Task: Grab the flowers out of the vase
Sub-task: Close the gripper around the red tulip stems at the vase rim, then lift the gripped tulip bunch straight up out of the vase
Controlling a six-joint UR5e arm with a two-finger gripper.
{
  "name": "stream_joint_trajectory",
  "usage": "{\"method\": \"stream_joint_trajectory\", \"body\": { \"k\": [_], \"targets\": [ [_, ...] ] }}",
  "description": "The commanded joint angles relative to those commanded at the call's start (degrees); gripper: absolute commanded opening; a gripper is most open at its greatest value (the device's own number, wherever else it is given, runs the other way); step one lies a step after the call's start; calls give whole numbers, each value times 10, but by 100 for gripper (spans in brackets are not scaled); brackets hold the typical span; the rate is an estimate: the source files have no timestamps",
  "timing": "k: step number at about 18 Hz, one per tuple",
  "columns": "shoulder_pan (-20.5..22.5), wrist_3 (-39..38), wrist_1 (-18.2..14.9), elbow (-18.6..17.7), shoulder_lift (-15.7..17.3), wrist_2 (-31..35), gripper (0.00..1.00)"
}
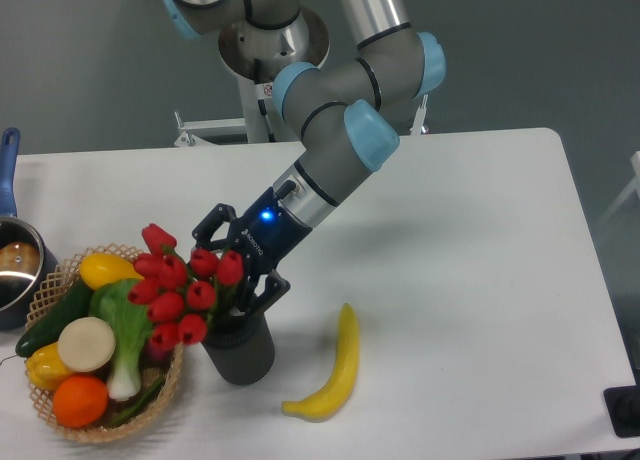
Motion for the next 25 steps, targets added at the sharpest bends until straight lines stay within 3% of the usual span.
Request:
{"method": "stream_joint_trajectory", "body": {
  "k": [7, 17, 25],
  "targets": [
    [0, -22, 0, 13, 0, 0, 45],
    [7, -69, 0, 31, 10, -11, 46],
    [25, -152, -1, 33, 51, -54, 46]
  ]
}}
